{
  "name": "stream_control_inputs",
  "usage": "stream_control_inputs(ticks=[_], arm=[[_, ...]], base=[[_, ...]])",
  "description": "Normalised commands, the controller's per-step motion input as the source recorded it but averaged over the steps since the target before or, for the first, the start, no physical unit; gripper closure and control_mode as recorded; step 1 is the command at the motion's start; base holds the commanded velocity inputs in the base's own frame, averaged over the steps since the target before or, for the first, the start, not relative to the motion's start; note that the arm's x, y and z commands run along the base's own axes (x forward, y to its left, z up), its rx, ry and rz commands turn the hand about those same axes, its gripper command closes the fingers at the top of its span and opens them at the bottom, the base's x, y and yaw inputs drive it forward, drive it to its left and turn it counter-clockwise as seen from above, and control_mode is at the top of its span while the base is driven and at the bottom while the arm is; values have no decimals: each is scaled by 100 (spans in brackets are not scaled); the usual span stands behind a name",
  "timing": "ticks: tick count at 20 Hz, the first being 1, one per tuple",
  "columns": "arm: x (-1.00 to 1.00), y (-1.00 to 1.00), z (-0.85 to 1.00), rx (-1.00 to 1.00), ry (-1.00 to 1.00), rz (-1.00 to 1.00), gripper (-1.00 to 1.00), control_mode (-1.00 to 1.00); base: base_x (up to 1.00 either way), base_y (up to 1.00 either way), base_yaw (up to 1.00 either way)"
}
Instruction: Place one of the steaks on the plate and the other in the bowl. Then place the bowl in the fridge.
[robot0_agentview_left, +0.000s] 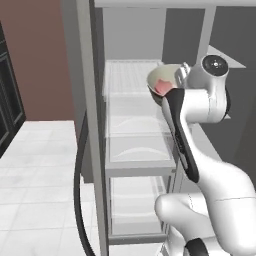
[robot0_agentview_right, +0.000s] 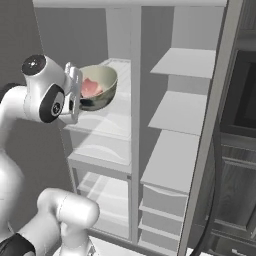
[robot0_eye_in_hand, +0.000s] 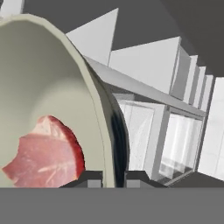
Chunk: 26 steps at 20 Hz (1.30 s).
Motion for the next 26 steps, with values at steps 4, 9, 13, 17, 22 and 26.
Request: stream_control_inputs(ticks=[4,9,13,17,22,26], arm=[[93,29,0,8,-2,-3,100,-100],[76,12,1,12,0,0,100,-100],[76,-3,6,2,10,0,100,-100],[75,0,0,0,14,0,100,-100],[74,0,-1,0,8,0,100,-100],[73,0,-9,0,0,0,100,-100]], base=[[0,0,0],[0,0,0],[0,0,0],[0,0,0],[0,0,0],[0,0,0]])
